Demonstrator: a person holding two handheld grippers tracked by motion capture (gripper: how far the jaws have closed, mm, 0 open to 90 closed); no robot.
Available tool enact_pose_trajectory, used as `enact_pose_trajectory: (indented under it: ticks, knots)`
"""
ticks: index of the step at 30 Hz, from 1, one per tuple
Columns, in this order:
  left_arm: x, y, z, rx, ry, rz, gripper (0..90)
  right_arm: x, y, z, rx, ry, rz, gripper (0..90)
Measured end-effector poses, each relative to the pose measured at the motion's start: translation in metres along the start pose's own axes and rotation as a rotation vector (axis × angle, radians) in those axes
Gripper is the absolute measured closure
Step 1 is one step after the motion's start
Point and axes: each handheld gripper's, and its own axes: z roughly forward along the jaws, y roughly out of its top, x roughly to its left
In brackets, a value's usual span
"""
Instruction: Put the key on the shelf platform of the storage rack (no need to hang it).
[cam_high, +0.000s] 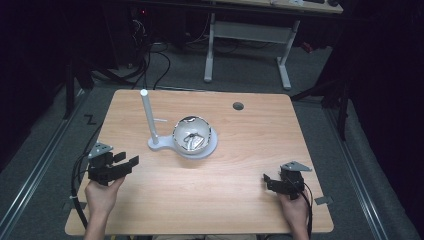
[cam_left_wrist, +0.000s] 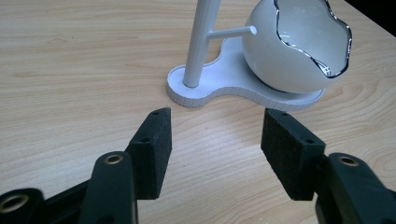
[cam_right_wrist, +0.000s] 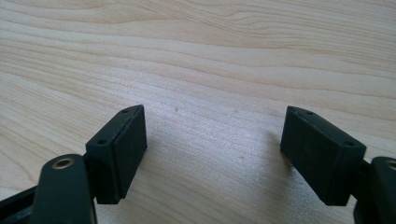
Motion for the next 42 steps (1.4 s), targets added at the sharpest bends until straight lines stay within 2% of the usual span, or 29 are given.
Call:
enact_pose_trajectory:
  ticks: [1, 2, 6, 9, 10, 12, 14, 15, 17, 18, 20, 21, 24, 26, 27, 28, 29, 30, 31, 33, 34, 36, 37, 38, 39, 42]
  knots:
    - [-0.001, -0.001, 0.000, -0.002, 0.012, -0.019, 43.3, 0.000, 0.000, 0.000, 0.000, 0.000, 0.000, 23.0]
    - [0.002, -0.001, 0.000, 0.002, -0.002, 0.004, 43.2, 0.000, 0.000, 0.000, 0.000, 0.000, 0.000, 23.0]
    - [0.005, -0.003, 0.001, 0.010, 0.013, -0.015, 43.1, 0.000, 0.000, 0.000, 0.000, 0.000, 0.000, 23.0]
    - [0.007, -0.004, 0.003, 0.011, 0.019, -0.009, 43.1, 0.000, 0.000, 0.000, 0.000, 0.000, 0.000, 23.0]
    - [0.007, -0.006, 0.003, 0.012, 0.034, -0.037, 43.0, 0.000, 0.000, 0.000, 0.000, 0.000, 0.001, 23.0]
    - [0.009, -0.007, 0.004, 0.014, 0.036, -0.025, 42.9, 0.000, 0.000, 0.000, 0.000, 0.000, 0.000, 23.0]
    - [0.012, -0.011, 0.006, 0.026, 0.050, -0.043, 42.9, 0.000, 0.000, 0.000, 0.000, 0.000, 0.000, 23.0]
    - [0.014, -0.011, 0.008, 0.028, 0.046, -0.024, 42.9, 0.000, 0.000, 0.000, 0.000, 0.000, 0.000, 23.0]
    - [0.016, -0.014, 0.010, 0.029, 0.049, -0.018, 42.8, 0.000, 0.000, 0.000, 0.000, 0.000, 0.000, 23.0]
    - [0.016, -0.016, 0.010, 0.035, 0.052, -0.031, 42.8, 0.000, 0.000, 0.000, 0.000, 0.000, 0.000, 23.0]
    - [0.017, -0.018, 0.012, 0.042, 0.052, -0.017, 42.8, 0.000, 0.000, 0.000, 0.000, 0.000, 0.001, 23.0]
    - [0.017, -0.020, 0.012, 0.042, 0.060, -0.027, 42.8, 0.000, 0.000, 0.000, 0.000, 0.000, 0.000, 23.0]
    - [0.020, -0.023, 0.014, 0.046, 0.054, -0.008, 42.8, 0.000, 0.000, 0.000, 0.000, 0.000, 0.000, 23.0]
    - [0.020, -0.025, 0.016, 0.048, 0.075, -0.042, 42.8, 0.000, 0.000, 0.000, 0.000, 0.000, 0.000, 23.0]
    - [0.021, -0.026, 0.016, 0.050, 0.064, -0.024, 42.7, 0.000, 0.000, 0.000, 0.000, 0.000, 0.000, 23.0]
    - [0.021, -0.027, 0.017, 0.046, 0.079, -0.041, 42.7, 0.000, 0.000, 0.000, 0.000, 0.000, 0.000, 23.0]
    - [0.024, -0.029, 0.018, 0.048, 0.072, -0.027, 42.7, 0.000, 0.000, 0.000, 0.000, 0.000, 0.000, 23.0]
    - [0.024, -0.031, 0.018, 0.055, 0.075, -0.043, 42.7, 0.000, 0.000, 0.000, 0.000, 0.000, 0.000, 23.0]
    - [0.026, -0.032, 0.020, 0.057, 0.069, -0.019, 42.7, 0.000, 0.000, 0.000, 0.000, 0.000, 0.001, 23.0]
    - [0.028, -0.037, 0.022, 0.062, 0.083, -0.043, 42.7, 0.000, 0.000, 0.000, 0.000, 0.000, 0.000, 23.0]
    - [0.029, -0.039, 0.023, 0.062, 0.082, -0.030, 42.7, 0.000, 0.000, 0.000, 0.000, 0.000, 0.000, 23.0]
    - [0.029, -0.043, 0.026, 0.060, 0.106, -0.067, 42.6, 0.000, 0.000, 0.000, 0.000, 0.000, 0.000, 23.0]
    - [0.032, -0.045, 0.028, 0.059, 0.101, -0.040, 42.6, 0.000, 0.000, 0.000, 0.000, 0.000, 0.001, 23.0]
    - [0.033, -0.048, 0.030, 0.053, 0.111, -0.034, 42.5, 0.000, 0.000, 0.000, 0.000, 0.001, 0.001, 23.0]
    - [0.034, -0.051, 0.031, 0.051, 0.101, -0.013, 42.3, 0.000, 0.000, 0.000, 0.000, 0.000, 0.000, 23.0]
    - [0.037, -0.057, 0.035, 0.056, 0.111, -0.016, 42.2, 0.000, 0.000, 0.000, 0.000, 0.000, 0.000, 23.0]
